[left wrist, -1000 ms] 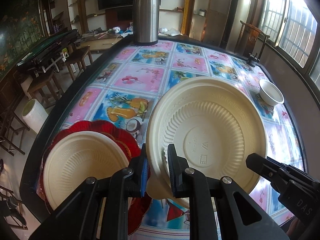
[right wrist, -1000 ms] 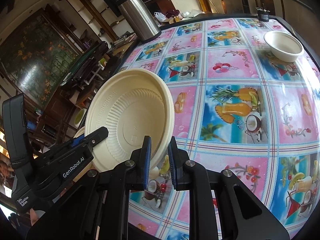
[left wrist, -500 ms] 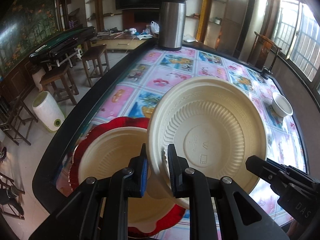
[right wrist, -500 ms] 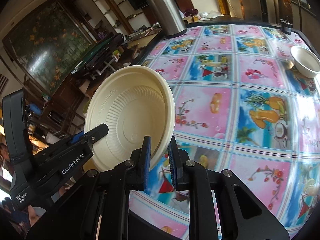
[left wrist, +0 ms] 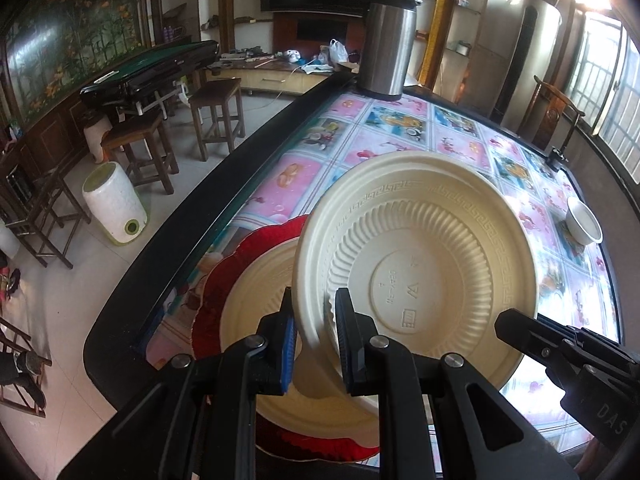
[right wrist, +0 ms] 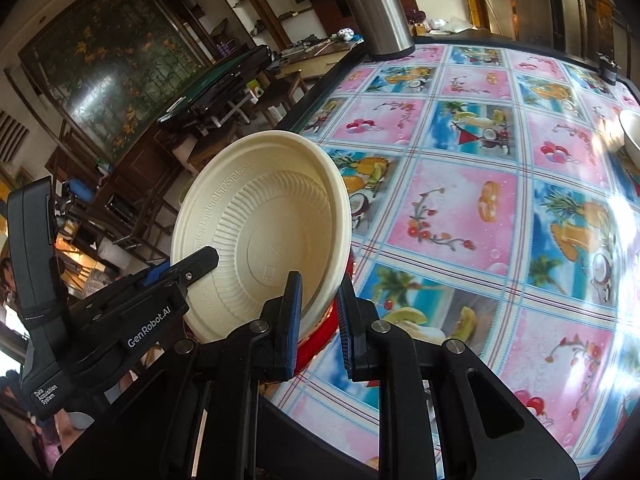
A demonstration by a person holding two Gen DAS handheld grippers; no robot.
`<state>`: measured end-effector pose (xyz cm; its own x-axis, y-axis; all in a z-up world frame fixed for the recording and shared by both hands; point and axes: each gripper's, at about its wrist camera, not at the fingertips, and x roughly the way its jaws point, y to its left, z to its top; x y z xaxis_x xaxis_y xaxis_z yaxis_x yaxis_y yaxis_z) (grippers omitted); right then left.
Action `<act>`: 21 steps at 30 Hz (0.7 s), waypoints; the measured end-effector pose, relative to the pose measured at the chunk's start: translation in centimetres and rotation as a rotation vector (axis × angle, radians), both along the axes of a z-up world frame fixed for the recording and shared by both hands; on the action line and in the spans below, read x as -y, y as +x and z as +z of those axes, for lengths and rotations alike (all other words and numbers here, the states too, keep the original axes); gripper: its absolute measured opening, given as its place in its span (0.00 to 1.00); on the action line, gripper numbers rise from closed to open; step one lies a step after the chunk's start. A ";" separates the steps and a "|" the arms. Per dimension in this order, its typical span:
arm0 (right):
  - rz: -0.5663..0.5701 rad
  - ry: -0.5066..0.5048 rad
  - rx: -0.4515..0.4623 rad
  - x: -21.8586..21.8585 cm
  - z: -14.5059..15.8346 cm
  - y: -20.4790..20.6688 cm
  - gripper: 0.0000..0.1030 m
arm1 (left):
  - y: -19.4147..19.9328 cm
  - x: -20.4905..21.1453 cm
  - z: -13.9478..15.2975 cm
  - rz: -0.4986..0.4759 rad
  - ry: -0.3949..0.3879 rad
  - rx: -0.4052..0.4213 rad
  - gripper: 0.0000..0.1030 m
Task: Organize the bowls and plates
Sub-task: 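Lower the second cream bowl into the stacked cream bowl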
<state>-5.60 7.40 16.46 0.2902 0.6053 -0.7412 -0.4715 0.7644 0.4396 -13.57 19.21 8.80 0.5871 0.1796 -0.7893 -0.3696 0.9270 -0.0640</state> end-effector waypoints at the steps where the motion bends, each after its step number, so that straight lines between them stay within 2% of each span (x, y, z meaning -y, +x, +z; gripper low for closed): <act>1: 0.005 -0.002 -0.002 -0.3 -0.1 0.0 0.16 | -0.1 -0.3 -0.1 0.004 -0.005 -0.002 0.16; 21: 0.091 -0.035 -0.045 -4.2 -1.6 -0.8 0.16 | -1.6 -3.3 -1.8 0.059 -0.027 -0.037 0.16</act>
